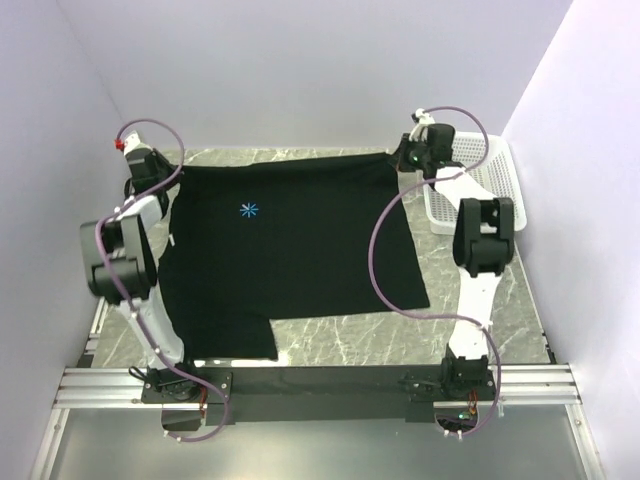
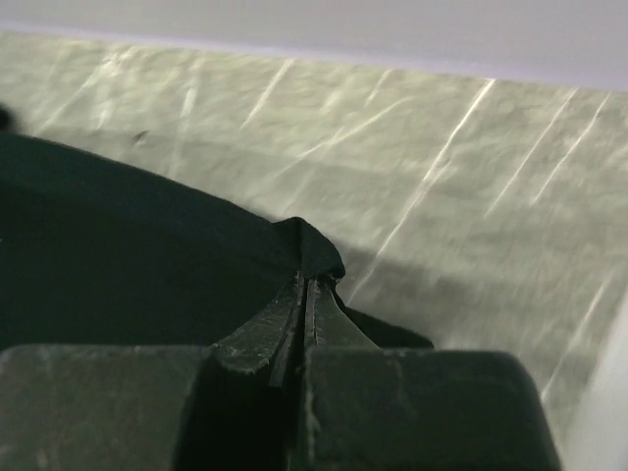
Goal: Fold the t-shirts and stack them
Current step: Flatten the tshirt out
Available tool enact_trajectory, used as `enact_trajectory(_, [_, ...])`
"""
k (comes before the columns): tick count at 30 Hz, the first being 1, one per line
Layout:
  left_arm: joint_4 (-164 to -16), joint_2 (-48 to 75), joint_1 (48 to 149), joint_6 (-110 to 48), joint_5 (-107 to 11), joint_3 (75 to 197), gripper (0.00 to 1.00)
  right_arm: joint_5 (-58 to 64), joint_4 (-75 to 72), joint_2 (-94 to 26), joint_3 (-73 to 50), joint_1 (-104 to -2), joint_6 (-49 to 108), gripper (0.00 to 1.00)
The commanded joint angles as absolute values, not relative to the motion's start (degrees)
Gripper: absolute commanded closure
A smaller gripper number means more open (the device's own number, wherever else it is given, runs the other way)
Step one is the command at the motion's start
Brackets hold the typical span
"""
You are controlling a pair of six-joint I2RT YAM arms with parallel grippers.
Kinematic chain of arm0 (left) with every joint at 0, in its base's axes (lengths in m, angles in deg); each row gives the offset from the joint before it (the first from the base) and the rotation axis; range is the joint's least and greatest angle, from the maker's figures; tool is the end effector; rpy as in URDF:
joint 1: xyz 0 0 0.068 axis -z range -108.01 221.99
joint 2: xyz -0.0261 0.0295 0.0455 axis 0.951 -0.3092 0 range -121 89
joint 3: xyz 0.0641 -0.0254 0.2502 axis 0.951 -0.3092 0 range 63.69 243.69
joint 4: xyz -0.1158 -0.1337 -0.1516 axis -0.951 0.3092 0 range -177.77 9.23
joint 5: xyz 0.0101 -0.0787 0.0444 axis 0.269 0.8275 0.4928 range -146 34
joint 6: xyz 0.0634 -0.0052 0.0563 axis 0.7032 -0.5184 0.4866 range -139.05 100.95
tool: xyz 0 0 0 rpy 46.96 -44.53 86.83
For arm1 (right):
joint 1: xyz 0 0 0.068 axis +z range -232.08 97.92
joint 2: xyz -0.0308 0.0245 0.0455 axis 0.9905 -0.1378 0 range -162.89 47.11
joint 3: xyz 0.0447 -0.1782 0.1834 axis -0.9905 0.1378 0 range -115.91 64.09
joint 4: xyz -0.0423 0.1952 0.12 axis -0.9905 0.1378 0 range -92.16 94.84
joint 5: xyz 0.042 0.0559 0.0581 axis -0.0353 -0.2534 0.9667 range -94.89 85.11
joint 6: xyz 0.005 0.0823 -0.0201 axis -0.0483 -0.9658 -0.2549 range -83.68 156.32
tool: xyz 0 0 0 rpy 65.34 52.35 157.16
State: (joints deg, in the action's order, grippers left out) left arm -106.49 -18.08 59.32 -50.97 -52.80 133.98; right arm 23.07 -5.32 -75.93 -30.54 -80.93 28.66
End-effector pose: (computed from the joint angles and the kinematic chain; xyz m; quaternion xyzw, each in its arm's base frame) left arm 0.4324 0.0929 0.2262 -0.2917 0.7549 -0.1204 0.5749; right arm 0.4993 0.0450 0.2145 -0.0826 0.8256 0.2434 0.5024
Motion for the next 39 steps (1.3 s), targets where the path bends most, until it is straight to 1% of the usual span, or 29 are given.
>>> enact_trajectory(1, [-109.1,-22.3,59.1,-52.2,-52.8,143.0,0.99,15.2,-4.5,-79.3,-41.3,-79.7,29.7,1.0])
enact_trajectory(5, [-105.2,-27.7,59.1,-52.7,-52.0,148.6,0.99,11.2,-3.1,-82.5,-46.9,-78.9,28.5,1.0])
enact_trajectory(10, [-101.8,-33.5,59.2,-54.0,-51.0,155.1,1.0,12.7,0.4,-85.9,-53.4,-78.7,28.6,1.0])
enact_trajectory(16, [-98.3,-37.6,59.2,-54.6,-49.9,160.9,0.99,12.9,8.6,-90.3,-61.9,-78.1,35.6,1.0])
enact_trajectory(22, [-98.9,-37.6,59.2,-54.2,-47.9,160.6,1.0,14.5,13.6,-91.1,-63.0,-77.9,46.0,1.0])
enact_trajectory(28, [-99.5,-36.9,59.2,-53.3,-46.1,159.7,1.0,10.8,16.4,-91.8,-64.1,-77.3,52.8,1.0])
enact_trajectory(33, [-99.2,-36.5,59.2,-52.6,-45.6,158.9,0.99,7.9,14.2,-91.6,-62.2,-76.8,59.3,1.0])
enact_trajectory(39, [-98.1,-38.2,59.2,-52.9,-45.0,160.7,0.99,5.5,9.3,-92.8,-61.8,-75.7,64.9,1.0])
